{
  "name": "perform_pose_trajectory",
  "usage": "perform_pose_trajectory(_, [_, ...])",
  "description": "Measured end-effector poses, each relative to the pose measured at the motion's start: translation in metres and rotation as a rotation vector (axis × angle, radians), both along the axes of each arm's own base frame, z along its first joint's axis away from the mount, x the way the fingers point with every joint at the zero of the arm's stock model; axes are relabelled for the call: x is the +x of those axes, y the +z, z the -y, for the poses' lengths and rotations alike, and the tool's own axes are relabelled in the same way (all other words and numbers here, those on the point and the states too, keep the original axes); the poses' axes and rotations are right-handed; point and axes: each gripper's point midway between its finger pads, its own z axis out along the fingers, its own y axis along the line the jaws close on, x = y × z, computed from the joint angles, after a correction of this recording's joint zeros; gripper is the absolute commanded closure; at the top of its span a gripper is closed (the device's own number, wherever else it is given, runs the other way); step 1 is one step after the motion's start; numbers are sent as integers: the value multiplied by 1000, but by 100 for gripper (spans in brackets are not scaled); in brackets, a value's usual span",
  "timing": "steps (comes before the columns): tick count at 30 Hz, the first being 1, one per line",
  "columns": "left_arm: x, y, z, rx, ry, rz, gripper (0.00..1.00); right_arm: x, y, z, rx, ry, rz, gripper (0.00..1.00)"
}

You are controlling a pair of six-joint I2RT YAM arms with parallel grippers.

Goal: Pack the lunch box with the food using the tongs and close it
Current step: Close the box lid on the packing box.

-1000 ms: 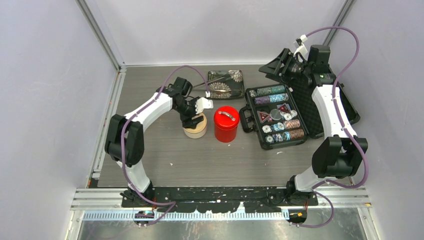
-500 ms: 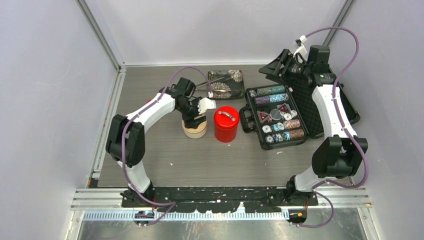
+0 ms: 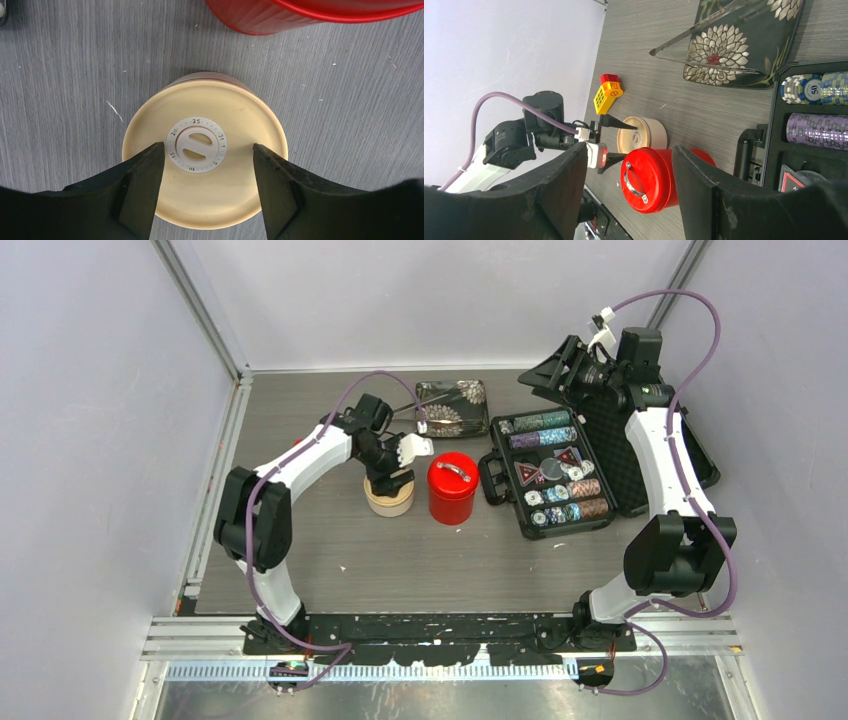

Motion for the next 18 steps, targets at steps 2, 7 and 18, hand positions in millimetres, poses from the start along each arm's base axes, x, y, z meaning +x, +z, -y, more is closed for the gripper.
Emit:
perform_pose_trajectory(2, [-1, 1, 2, -17, 6, 6, 32, 0, 0, 0, 0, 0, -1, 33])
perform_pose_trajectory(7, [-4, -1, 8, -61, 12, -10, 32, 0, 0, 0, 0, 0, -1, 33])
perform_pose_trajectory(18, [-1, 8, 13, -119, 24, -25, 32, 1, 3, 0, -10, 4, 11, 33])
